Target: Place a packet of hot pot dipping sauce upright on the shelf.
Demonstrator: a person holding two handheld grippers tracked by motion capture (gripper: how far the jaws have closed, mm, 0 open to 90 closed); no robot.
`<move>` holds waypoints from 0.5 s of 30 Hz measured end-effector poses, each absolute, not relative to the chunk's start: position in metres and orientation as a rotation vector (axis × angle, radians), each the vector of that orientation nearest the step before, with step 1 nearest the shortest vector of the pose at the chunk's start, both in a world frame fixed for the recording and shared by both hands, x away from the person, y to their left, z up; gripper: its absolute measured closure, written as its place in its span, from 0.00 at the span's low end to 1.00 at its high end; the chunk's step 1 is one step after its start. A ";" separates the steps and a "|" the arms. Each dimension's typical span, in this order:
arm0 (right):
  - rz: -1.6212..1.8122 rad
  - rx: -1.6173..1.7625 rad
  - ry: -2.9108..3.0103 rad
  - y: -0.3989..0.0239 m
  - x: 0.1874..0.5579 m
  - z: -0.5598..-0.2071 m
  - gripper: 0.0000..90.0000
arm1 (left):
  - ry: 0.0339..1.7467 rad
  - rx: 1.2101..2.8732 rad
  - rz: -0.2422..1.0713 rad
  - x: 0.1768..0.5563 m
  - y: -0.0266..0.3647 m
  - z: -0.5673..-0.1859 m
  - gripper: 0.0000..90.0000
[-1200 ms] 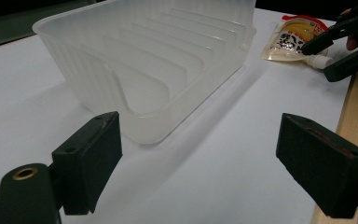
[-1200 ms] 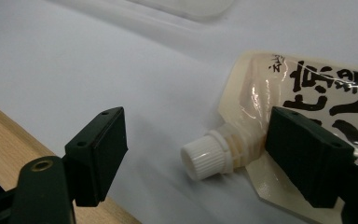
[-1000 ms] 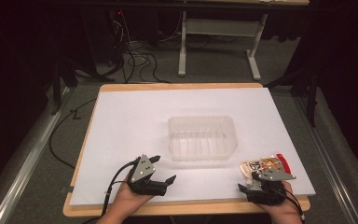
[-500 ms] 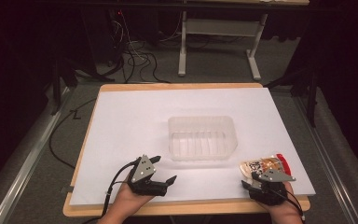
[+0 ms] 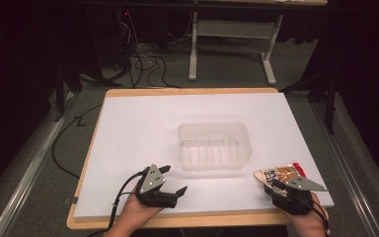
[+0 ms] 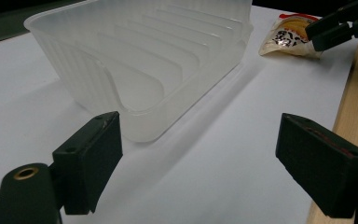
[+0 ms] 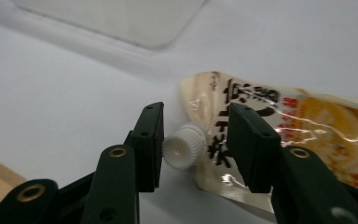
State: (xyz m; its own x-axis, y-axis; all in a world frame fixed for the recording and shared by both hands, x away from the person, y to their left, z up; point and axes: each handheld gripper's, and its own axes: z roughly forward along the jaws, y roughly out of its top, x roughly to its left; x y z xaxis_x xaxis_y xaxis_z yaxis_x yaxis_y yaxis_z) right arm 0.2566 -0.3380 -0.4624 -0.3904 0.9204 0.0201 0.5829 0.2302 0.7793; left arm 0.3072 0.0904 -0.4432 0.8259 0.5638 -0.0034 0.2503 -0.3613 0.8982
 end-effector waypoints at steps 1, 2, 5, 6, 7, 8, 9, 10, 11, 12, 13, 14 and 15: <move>1.008 1.383 2.045 -0.341 0.256 -0.462 0.65 | 0.604 1.957 0.375 0.307 0.090 -0.443 0.17; 1.004 1.393 2.030 -0.343 0.256 -0.461 0.67 | 0.603 1.958 0.375 0.308 0.090 -0.443 0.17; 0.947 1.405 2.053 -0.346 0.259 -0.465 0.70 | 0.601 1.960 0.375 0.308 0.090 -0.444 0.17; 0.936 1.406 2.074 -0.345 0.259 -0.467 0.70 | 0.601 1.960 0.376 0.308 0.090 -0.444 0.17; 0.936 1.406 2.074 -0.345 0.259 -0.467 0.70 | 0.601 1.960 0.376 0.308 0.090 -0.444 0.17; 0.945 1.397 2.100 -0.343 0.261 -0.470 0.73 | 0.600 1.960 0.377 0.309 0.090 -0.444 0.17; 0.945 1.397 2.100 -0.343 0.261 -0.470 0.73 | 0.600 1.960 0.377 0.309 0.090 -0.444 0.17; 0.945 1.392 2.110 -0.342 0.262 -0.471 0.75 | 0.598 1.962 0.378 0.309 0.090 -0.444 0.17; 0.948 1.389 2.136 -0.339 0.265 -0.474 0.79 | 0.598 1.962 0.378 0.309 0.090 -0.444 0.17; 0.948 1.389 2.136 -0.339 0.265 -0.474 0.79 | 0.598 1.963 0.378 0.309 0.091 -0.444 0.17; 0.949 1.384 2.142 -0.338 0.266 -0.474 0.80 | 0.598 1.963 0.377 0.309 0.091 -0.444 0.17; 0.944 1.383 2.145 -0.337 0.266 -0.474 0.81 | 0.597 1.961 0.377 0.309 0.091 -0.444 0.17; 0.944 1.382 2.144 -0.338 0.267 -0.471 0.81 | 0.595 1.961 0.378 0.308 0.091 -0.443 0.17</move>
State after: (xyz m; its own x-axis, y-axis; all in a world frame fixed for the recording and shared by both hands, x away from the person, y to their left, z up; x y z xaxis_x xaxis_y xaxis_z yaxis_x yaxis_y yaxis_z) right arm 0.2669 -0.3376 -0.4714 -0.4186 0.9081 0.0147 0.6241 0.2758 0.7311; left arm 0.3084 0.0908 -0.4434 0.8296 0.5583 0.0060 0.2424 -0.3698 0.8970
